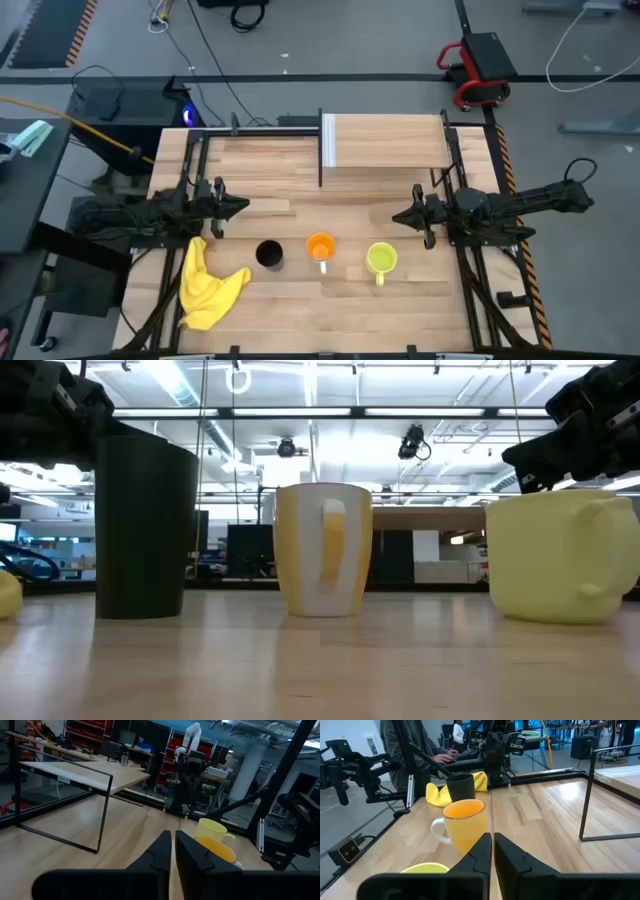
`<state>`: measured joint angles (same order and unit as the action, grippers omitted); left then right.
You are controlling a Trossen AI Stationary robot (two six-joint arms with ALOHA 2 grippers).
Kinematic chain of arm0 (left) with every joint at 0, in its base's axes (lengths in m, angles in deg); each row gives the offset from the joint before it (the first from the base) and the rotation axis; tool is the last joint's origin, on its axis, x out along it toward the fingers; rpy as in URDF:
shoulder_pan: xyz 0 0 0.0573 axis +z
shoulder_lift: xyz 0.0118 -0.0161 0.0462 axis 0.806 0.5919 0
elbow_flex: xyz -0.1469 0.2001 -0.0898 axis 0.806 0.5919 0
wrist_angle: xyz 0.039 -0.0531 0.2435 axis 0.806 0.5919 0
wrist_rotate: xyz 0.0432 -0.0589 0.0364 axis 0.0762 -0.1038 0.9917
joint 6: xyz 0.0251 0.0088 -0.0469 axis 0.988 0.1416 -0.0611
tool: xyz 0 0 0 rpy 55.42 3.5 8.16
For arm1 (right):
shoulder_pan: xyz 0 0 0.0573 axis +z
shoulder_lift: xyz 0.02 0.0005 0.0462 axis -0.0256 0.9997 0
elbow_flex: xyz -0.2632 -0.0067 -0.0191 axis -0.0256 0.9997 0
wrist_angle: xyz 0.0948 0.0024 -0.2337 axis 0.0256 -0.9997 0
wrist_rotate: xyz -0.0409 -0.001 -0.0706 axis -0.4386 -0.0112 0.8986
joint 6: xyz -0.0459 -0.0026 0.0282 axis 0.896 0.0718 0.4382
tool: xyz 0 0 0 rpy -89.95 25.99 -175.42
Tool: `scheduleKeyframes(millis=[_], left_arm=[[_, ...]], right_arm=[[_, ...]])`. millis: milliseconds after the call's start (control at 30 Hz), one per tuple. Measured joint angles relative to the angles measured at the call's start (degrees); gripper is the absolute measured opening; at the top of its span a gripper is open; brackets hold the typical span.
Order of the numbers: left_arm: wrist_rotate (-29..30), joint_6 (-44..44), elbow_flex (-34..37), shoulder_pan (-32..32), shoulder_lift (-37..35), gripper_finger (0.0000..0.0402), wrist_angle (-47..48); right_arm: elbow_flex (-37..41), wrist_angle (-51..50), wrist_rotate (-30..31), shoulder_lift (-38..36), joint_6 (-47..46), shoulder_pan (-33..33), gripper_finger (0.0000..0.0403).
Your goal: Stack small to large cups/mugs on shelf
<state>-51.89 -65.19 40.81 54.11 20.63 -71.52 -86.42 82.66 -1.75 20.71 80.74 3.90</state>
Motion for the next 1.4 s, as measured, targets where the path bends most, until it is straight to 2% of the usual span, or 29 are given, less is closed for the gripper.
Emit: scheduleKeyframes(millis=[1100, 1400], left_arm=[[0.0, 0.0, 0.0, 0.0, 0.0, 0.0025, 0.0], [0.0, 0.0, 0.0, 0.0, 0.0, 0.0035, 0.0]], right_arm=[[0.0, 0.0, 0.0, 0.0, 0.0, 0.0, 0.0026], [0.0, 0.0, 0.0, 0.0, 0.0, 0.0, 0.0026]])
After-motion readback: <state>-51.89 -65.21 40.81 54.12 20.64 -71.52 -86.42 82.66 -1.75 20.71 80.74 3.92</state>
